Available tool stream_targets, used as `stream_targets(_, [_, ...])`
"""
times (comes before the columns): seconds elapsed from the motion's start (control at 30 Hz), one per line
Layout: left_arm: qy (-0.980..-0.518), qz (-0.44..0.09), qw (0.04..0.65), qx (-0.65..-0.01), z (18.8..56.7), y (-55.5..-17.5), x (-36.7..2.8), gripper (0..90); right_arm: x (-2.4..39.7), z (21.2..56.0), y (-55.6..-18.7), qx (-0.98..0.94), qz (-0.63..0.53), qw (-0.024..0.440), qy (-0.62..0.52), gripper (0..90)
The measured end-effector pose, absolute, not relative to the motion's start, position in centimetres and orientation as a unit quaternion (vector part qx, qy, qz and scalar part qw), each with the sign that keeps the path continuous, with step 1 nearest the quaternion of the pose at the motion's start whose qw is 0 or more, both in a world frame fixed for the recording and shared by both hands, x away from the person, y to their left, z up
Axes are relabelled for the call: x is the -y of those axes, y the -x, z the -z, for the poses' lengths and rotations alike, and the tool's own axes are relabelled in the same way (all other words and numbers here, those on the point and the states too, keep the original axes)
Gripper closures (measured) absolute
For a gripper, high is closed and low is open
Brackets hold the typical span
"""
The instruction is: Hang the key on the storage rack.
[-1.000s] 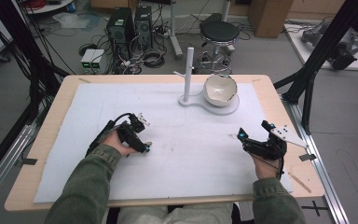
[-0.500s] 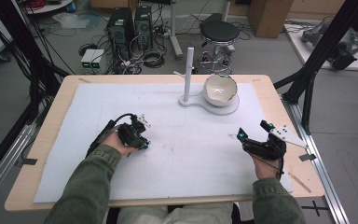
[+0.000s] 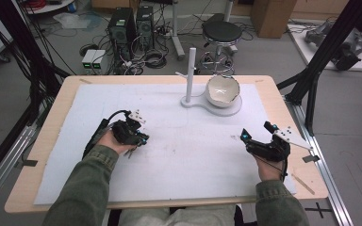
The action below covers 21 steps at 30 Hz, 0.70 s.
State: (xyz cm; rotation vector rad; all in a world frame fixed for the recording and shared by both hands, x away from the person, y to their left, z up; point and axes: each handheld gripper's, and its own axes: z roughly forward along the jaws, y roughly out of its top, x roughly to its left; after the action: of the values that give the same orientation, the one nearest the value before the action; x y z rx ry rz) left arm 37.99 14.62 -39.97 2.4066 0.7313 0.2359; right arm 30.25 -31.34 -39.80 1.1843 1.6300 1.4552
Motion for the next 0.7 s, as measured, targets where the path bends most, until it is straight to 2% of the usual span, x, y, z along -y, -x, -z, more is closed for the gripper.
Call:
stream_targets(0.17, [-0.892,-0.102,0.334,-0.288,38.6,-37.4,-15.5,79.8,31.4,39.8,-30.1,-0.617,-0.558,0.320,-0.454,3.8])
stream_targets(0.7, [-0.885,-0.128,0.355,-0.271,34.8,-37.4,-15.4,80.5,32.3,39.9,-29.6,-0.606,-0.558,0.324,-0.465,3.8])
